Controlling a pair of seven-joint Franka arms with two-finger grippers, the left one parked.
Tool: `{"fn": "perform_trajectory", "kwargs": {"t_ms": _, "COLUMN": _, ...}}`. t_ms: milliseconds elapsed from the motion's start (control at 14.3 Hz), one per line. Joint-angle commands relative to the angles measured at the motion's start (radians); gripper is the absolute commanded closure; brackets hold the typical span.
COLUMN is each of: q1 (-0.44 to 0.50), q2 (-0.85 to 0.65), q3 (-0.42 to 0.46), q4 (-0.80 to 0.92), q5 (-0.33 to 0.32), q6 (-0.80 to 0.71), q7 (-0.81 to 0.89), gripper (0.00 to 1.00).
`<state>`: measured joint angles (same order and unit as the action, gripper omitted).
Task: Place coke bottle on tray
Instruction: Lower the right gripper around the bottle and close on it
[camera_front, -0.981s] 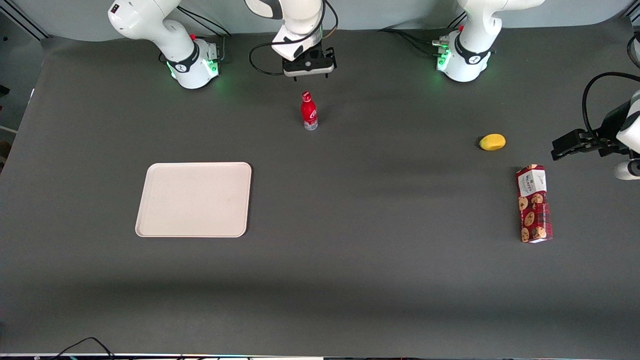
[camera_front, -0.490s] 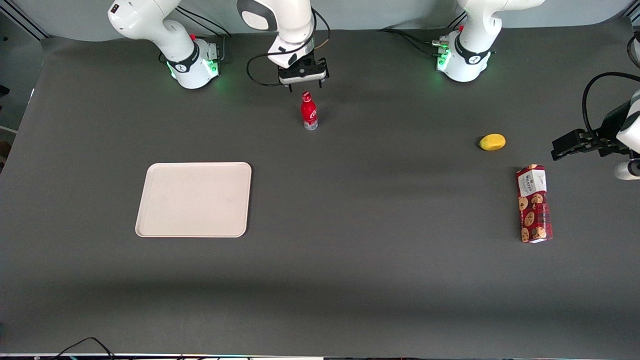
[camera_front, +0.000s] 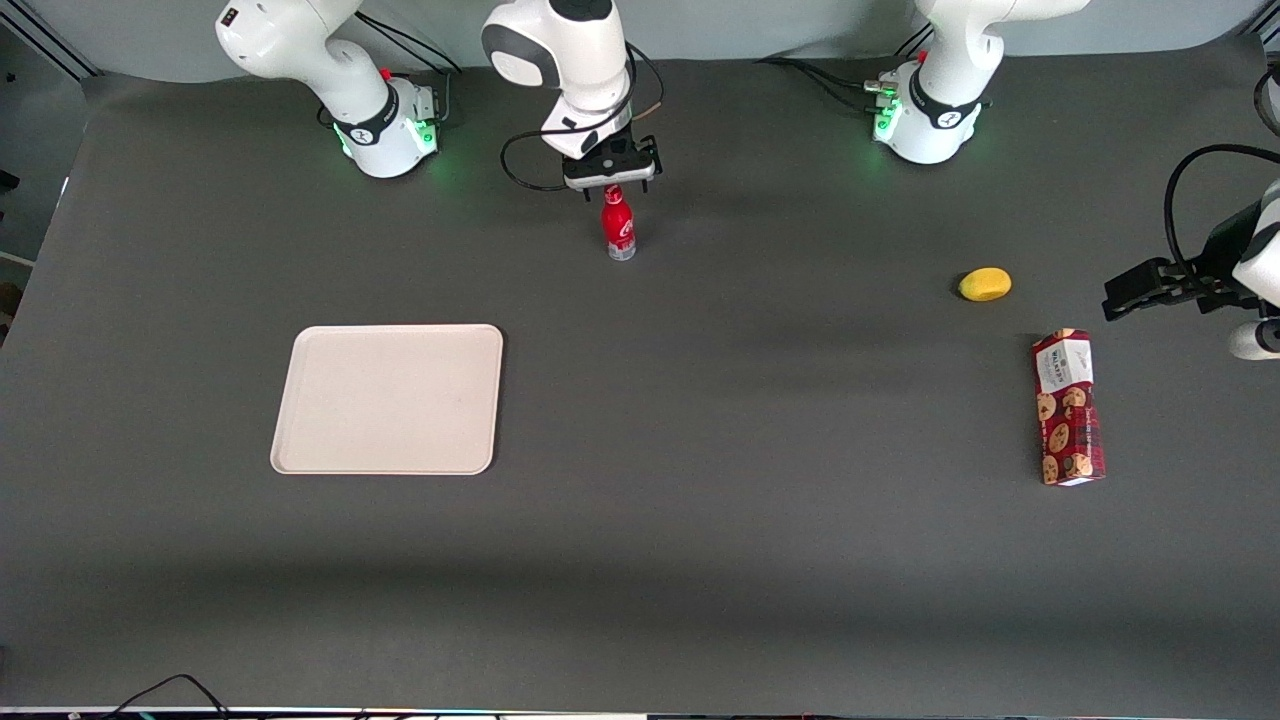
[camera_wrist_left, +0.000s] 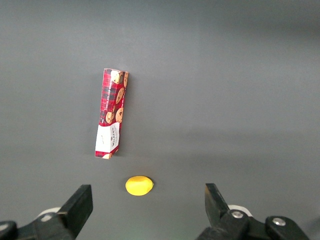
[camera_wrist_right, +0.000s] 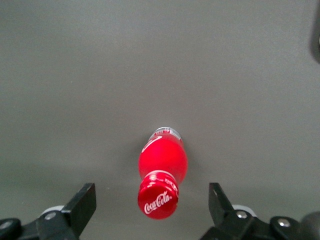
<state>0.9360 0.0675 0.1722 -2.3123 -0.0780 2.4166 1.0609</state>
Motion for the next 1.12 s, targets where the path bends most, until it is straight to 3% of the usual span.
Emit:
{"fn": "perform_trajectory", "kwargs": {"t_ms": 0, "q1": -0.003, "q2": 0.029, "q3": -0.003, "q4": 0.017, "q5": -0.026, "q6": 0.018, "q7": 0.025, "gripper": 0.0}}
{"fn": "perform_trajectory", "kwargs": {"t_ms": 561, "q1": -0.013, "q2": 0.061, "q3": -0.022, "q4": 0.034, "q5": -0.025, "q6": 0.027, "q7": 0.022, "gripper": 0.01}}
{"fn": "perform_trajectory", "kwargs": {"t_ms": 771, "q1": -0.009, "q2": 0.063, "q3": -0.02, "q4": 0.034, "q5": -0.022, "q6": 0.027, "q7": 0.033, "gripper": 0.24}}
{"fn": "perform_trajectory", "kwargs": {"t_ms": 981, "q1": -0.008, "q2": 0.063, "q3": -0.02, "q4": 0.034, "q5": -0.017, "q6": 0.027, "q7": 0.036, "gripper": 0.29}}
{"fn": "perform_trajectory", "kwargs": {"t_ms": 1051, "q1": -0.006, "q2": 0.063, "q3": -0.02, "q4": 0.034, "q5": -0.017, "q6": 0.027, "q7": 0.034, "gripper": 0.36}}
